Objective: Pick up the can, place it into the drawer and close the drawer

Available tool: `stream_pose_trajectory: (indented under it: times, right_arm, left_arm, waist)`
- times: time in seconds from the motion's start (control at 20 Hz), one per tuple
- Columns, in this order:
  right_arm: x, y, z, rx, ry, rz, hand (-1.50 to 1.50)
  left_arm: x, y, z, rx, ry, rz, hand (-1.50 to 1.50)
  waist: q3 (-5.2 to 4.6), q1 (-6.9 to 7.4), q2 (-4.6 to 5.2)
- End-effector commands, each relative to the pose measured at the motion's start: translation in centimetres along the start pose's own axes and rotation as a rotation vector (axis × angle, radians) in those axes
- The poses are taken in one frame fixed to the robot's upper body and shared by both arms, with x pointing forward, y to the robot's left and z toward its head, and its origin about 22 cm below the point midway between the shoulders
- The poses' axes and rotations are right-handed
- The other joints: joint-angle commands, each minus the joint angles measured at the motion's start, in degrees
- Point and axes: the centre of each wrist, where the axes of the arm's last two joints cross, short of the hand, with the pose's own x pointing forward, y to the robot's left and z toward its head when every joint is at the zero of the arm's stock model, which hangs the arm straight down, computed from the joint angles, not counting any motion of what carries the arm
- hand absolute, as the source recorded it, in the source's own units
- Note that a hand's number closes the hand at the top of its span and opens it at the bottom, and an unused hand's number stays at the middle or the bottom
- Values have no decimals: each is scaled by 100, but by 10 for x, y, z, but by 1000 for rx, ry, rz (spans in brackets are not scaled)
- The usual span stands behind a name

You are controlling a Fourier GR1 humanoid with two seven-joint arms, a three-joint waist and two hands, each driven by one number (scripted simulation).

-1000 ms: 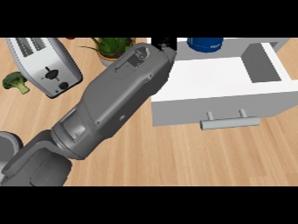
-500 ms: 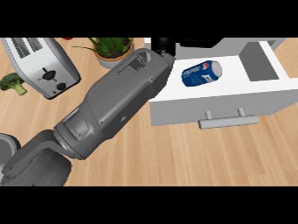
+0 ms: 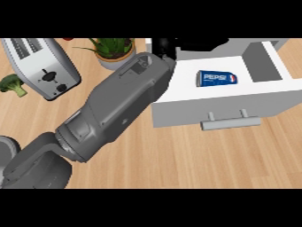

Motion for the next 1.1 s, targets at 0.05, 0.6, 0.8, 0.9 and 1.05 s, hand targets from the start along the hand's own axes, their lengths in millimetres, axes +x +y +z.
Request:
stream_pose_trajectory:
  times: [0.05, 0.6, 0.8, 0.9, 1.05]
  right_arm:
    - [11, 2, 8, 12, -31, 44, -150]
    - [36, 29, -20, 151, -284, 389, -150]
    - [37, 35, -37, 174, -303, 503, -150]
    - [45, 55, -53, 164, -318, 554, -150]
    - [31, 69, -61, 188, -322, 609, -150]
  left_arm:
    - [-12, 6, 0, 4, 3, 27, -150]
    - [18, -12, 7, -16, -89, 90, -150]
    - [27, -13, 2, -27, -129, 79, -150]
    - [21, -12, 5, -32, -101, 91, -150]
    - [19, -8, 1, -34, -66, 111, -150]
  waist:
    - [-5, 27, -18]
    - [-3, 155, -10]
    - [-4, 320, -16]
    - [-12, 409, 7]
    - [-9, 485, -20]
